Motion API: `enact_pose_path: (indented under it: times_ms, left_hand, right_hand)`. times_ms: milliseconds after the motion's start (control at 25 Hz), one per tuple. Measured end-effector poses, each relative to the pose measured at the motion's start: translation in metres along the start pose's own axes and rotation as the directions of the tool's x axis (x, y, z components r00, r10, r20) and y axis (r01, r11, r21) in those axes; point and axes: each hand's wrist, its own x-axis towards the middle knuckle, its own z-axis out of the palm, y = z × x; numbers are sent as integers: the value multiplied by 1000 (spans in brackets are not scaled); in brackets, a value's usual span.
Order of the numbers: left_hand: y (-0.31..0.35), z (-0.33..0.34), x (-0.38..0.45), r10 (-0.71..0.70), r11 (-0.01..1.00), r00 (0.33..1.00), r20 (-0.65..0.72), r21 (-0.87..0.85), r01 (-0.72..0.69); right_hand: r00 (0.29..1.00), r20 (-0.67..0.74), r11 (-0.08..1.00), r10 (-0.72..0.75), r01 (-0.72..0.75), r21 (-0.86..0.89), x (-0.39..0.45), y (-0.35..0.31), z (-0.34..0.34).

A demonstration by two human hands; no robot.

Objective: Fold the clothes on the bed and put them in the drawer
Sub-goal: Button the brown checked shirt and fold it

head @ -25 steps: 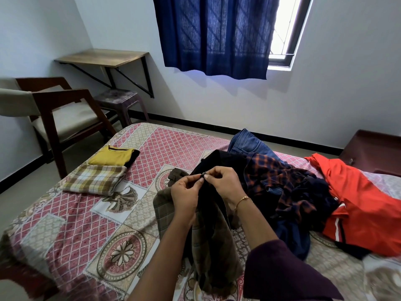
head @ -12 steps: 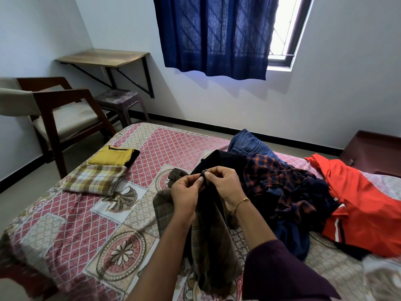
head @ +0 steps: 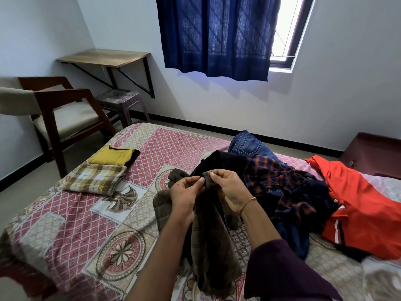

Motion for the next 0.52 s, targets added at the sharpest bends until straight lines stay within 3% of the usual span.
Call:
enact_pose_path:
  times_ms: [160,360,520]
  left_hand:
    - [-5,-5,1,-30,1000,997,67,-1,31]
    - [-7,-7,3,-75,997,981,180,24,72]
    - [-6,-8,0,-74,997,969,235,53,64]
  right_hand:
    - [1000,14,999,28,-27,-25,-1,1,-4]
    - [997,-72,993,11,-19,-113,-1,3,-2]
    - [994,-97,928,47,-79,-364,5,9,0]
